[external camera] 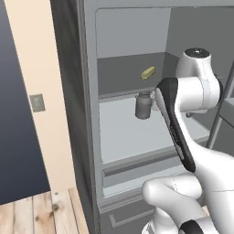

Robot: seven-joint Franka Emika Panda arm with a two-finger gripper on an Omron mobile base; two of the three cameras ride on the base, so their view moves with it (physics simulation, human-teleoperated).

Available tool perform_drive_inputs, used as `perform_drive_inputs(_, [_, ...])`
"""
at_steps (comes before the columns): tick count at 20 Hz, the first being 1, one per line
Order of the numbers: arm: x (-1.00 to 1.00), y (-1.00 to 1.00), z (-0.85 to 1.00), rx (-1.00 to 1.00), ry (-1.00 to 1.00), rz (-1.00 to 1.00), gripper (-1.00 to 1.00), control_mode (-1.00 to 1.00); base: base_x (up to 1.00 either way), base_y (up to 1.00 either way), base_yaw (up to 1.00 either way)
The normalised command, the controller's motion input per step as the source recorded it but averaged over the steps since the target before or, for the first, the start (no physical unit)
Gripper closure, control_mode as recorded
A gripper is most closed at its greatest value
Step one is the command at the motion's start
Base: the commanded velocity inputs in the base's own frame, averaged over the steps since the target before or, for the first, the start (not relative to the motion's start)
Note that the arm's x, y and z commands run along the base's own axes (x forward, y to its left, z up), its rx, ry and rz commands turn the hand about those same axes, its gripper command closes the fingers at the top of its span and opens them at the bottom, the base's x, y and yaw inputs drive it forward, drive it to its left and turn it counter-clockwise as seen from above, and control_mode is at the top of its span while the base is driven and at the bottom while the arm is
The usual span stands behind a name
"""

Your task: Retrieve the butter from the fridge and place it on a plate on the dining table. Then retrieve the butter knife by the fridge and place it near the plate.

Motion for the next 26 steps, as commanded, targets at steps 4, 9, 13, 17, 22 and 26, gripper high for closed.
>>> perform_drive_inputs(4, [0.30, 0.22, 0.62, -0.07, -0.25, -0.21, -1.00, -1.00, 0.00, 0.00, 0.00])
perform_drive_inputs(9, [0.50, 0.06, 0.46, -0.04, -0.40, -0.20, -1.00, -1.00, 0.00, 0.00, 0.00])
perform_drive_inputs(13, [0.38, 0.00, 0.53, -0.01, -0.14, -0.09, -1.00, -1.00, 0.00, 0.00, 0.00])
perform_drive_inputs(17, [0.45, -0.02, 0.37, 0.00, 0.04, 0.00, -1.00, -1.00, 0.00, 0.00, 0.00])
perform_drive_inputs(22, [0.59, -0.02, 0.00, 0.00, 0.00, -0.01, -1.00, -1.00, 0.00, 0.00, 0.00])
perform_drive_inputs(26, [0.68, 0.00, -0.05, 0.00, 0.00, -0.02, -1.00, -1.00, 0.00, 0.00, 0.00])
